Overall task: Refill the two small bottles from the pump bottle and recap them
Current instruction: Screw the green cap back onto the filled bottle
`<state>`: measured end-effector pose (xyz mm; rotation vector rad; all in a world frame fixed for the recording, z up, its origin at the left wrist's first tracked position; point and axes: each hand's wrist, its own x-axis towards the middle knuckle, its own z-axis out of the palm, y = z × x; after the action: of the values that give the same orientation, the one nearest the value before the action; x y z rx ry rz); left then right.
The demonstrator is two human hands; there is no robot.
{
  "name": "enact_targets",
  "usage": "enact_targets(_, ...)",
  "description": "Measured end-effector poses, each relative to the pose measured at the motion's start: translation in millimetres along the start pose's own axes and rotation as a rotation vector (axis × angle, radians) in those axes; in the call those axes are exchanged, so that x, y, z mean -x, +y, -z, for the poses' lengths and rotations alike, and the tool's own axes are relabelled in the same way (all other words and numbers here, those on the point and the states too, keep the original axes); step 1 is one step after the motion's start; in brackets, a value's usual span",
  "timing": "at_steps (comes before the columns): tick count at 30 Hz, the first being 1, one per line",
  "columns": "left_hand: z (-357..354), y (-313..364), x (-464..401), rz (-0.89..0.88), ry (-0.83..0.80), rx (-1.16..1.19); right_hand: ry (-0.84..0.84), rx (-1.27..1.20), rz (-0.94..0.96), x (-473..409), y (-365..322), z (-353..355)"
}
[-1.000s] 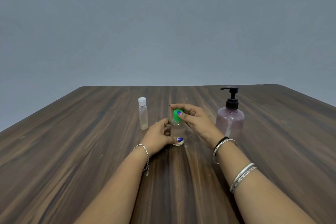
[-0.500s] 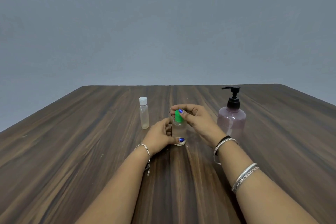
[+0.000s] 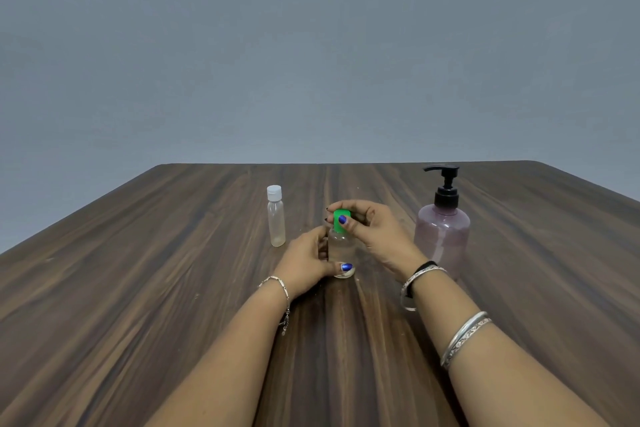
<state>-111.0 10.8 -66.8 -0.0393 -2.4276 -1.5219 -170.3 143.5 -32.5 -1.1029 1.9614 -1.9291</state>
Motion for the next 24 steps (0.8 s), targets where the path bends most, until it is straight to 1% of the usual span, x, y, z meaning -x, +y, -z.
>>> enact_targets(5, -4, -1, -1, 0.017, 0.069, -0.035, 0.094, 0.094, 0.044, -2, 2, -7)
enact_targets(10, -7, 2, 0, 0.028, 0.106, -0.037, 0.179, 0.115, 0.042, -6, 7, -12)
enact_targets(12, -7, 2, 0, 0.029, 0.116, -0.049, 0.183, 0.101, 0.042, -6, 8, -11)
enact_targets(16, -4, 2, -1, 0.037, 0.118, -0.084, 0.133, 0.021, 0.04, -3, 8, -5)
enact_targets(19, 8, -3, -1, 0.072, 0.185, -0.07, 0.153, -0.029, 0.016, -5, 9, -4)
enact_targets(24, 37, -7, 3, 0.149, 0.33, -0.095, 0.254, -0.076, -0.086, -7, 10, 1)
